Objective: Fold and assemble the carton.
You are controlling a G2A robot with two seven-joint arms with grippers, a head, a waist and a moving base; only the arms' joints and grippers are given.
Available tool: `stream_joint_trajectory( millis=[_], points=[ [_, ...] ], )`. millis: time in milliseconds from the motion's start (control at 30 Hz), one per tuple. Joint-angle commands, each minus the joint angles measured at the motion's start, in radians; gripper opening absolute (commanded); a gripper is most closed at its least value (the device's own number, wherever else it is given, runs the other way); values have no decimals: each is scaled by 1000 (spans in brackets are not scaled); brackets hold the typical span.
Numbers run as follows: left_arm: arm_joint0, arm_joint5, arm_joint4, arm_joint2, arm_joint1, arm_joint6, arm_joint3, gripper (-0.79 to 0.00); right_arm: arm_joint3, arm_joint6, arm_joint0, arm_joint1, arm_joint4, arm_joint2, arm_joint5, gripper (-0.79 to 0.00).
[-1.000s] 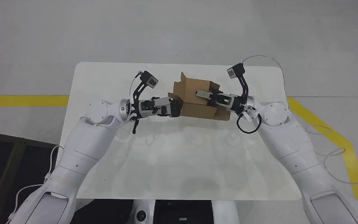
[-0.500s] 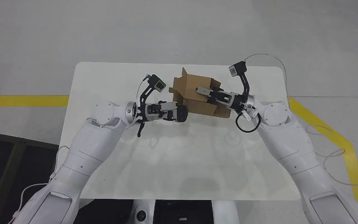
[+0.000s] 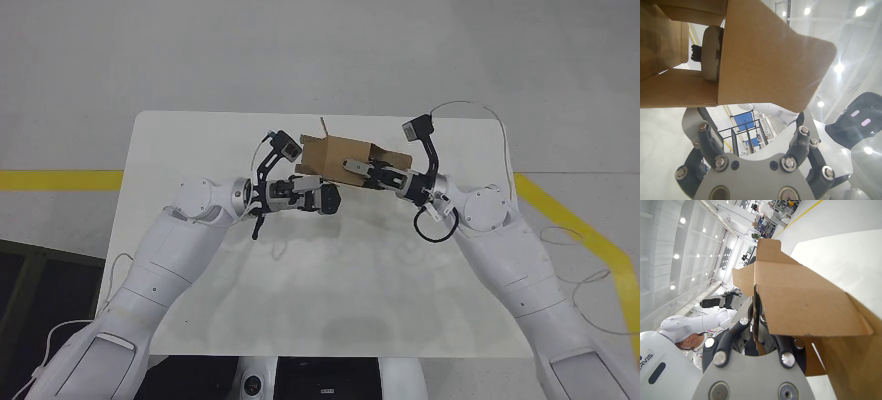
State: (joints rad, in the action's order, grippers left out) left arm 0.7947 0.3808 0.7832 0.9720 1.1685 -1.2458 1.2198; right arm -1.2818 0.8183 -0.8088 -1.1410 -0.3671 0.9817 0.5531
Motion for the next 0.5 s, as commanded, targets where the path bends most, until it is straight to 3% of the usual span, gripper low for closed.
stream_joint_trajectory(
  millis=[0,467],
  points=[
    [-2,3,-1,7,0,-1,-3,0,-2,4,-3,-1,3,0,-3,-785],
    [12,-8,-14,59,-4,-22,19,0,-6,11,-13,-13,3,-7,-13,-785]
  ],
)
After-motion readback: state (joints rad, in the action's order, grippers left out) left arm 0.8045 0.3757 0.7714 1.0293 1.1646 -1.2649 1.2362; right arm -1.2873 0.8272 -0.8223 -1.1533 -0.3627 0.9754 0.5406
